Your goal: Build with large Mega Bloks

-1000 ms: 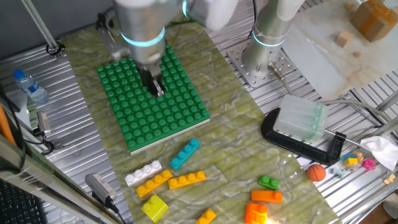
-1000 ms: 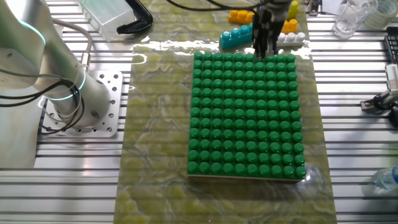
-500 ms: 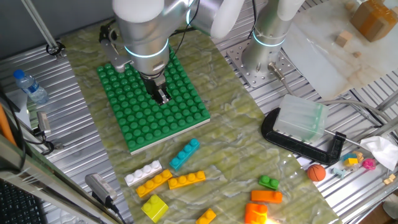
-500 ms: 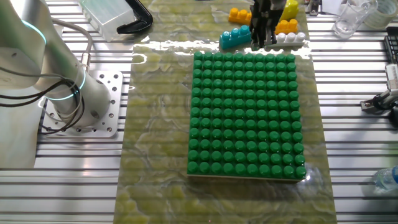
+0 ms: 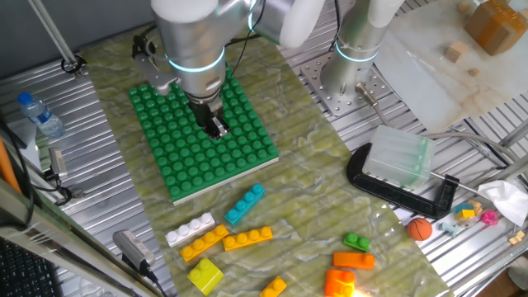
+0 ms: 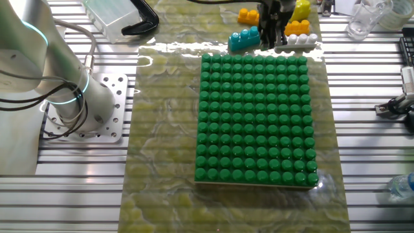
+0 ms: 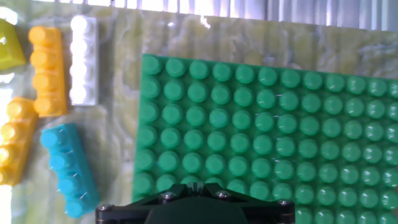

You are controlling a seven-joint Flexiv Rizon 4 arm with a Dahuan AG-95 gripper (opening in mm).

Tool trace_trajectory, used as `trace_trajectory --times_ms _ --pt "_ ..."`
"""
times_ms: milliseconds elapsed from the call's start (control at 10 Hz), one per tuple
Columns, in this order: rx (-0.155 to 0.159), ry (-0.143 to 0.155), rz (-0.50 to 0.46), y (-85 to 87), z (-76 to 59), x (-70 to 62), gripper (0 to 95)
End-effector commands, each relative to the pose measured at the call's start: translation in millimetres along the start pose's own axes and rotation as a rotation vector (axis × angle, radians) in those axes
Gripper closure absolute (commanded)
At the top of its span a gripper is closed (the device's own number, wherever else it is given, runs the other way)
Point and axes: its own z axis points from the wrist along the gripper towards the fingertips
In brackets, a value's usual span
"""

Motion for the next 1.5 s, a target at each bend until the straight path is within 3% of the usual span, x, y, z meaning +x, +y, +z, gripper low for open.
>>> trace_trajectory --times_ms 100,200,400,600,700,900,1100,1500 --pt "0.035 0.03 0.018 0.4 0.5 -0.7 95.0" --pt "0.075 0.053 -0.009 0.4 0.5 -0.7 95.0" --pt "0.072 0.06 -0.041 5.7 4.7 -0.3 95.0" --pt "0.068 0.061 -0.025 32.7 14.2 -6.2 95.0" --pt "0.059 0.06 -0.034 45.8 19.8 -7.4 95.0" --pt "-0.016 0.042 -0.026 75.6 37.5 -10.1 95.0" --pt "-0.012 0.045 -0.011 96.0 48.2 -10.6 95.0" --pt "-0.009 0.039 0.031 100.1 51.7 -9.8 95.0"
